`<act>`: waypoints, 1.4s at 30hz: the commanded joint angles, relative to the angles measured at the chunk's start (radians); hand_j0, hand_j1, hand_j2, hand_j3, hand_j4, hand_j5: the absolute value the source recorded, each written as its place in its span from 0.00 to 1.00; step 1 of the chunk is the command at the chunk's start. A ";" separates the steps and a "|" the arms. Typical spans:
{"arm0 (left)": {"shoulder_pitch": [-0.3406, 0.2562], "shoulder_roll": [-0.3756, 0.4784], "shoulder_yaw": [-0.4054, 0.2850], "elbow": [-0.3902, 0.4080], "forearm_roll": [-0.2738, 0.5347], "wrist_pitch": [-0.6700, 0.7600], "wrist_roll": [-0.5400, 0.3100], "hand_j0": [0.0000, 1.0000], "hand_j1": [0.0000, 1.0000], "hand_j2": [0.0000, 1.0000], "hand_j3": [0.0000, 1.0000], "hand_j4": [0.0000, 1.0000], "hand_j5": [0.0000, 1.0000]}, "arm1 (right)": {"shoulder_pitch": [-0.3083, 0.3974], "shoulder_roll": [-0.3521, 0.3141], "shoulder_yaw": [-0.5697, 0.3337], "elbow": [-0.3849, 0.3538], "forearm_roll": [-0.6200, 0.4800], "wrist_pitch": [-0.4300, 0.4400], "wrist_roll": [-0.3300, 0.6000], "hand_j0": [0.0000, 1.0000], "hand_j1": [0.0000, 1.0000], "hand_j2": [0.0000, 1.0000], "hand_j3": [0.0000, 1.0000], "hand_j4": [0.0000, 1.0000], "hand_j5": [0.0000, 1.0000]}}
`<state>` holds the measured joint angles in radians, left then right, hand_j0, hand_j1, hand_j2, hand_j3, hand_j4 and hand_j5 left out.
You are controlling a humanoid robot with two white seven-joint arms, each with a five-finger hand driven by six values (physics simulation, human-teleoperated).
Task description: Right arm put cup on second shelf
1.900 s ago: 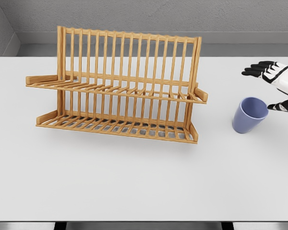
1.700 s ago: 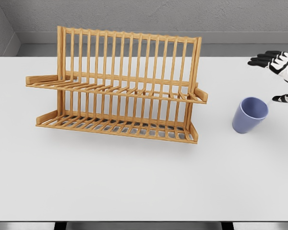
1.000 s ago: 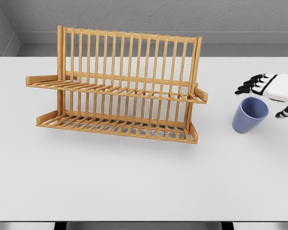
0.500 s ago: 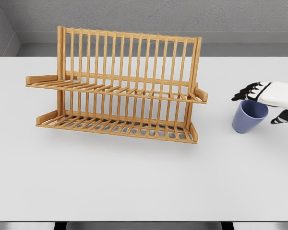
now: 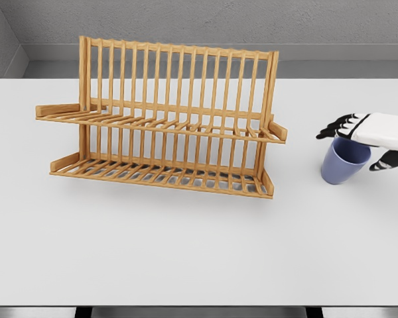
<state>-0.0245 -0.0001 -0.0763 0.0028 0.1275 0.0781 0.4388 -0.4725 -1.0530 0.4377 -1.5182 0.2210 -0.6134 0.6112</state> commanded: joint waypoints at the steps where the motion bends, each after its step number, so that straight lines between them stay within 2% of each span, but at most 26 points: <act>1: 0.002 0.000 0.000 0.000 0.000 0.000 0.000 1.00 1.00 1.00 1.00 1.00 1.00 | 0.000 0.004 0.004 0.003 -0.005 0.003 0.000 1.00 1.00 1.00 1.00 1.00 1.00; 12: 0.002 0.000 0.000 0.000 0.000 0.000 0.000 1.00 1.00 1.00 1.00 1.00 1.00 | -0.015 0.014 0.032 0.021 -0.005 0.003 0.000 1.00 1.00 1.00 1.00 1.00 1.00; 16: 0.002 0.000 0.000 0.000 0.000 0.000 0.000 1.00 1.00 1.00 1.00 1.00 1.00 | -0.057 0.028 0.092 0.055 -0.005 0.003 0.000 1.00 1.00 1.00 1.00 1.00 1.00; 42: 0.002 0.000 0.000 0.000 0.000 0.000 0.000 1.00 1.00 1.00 1.00 1.00 1.00 | -0.066 0.034 0.108 0.135 -0.005 0.003 0.000 1.00 1.00 1.00 1.00 1.00 1.00</act>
<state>-0.0245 -0.0001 -0.0763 0.0027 0.1275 0.0782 0.4387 -0.5384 -1.0185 0.5421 -1.3906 0.2220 -0.6135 0.6113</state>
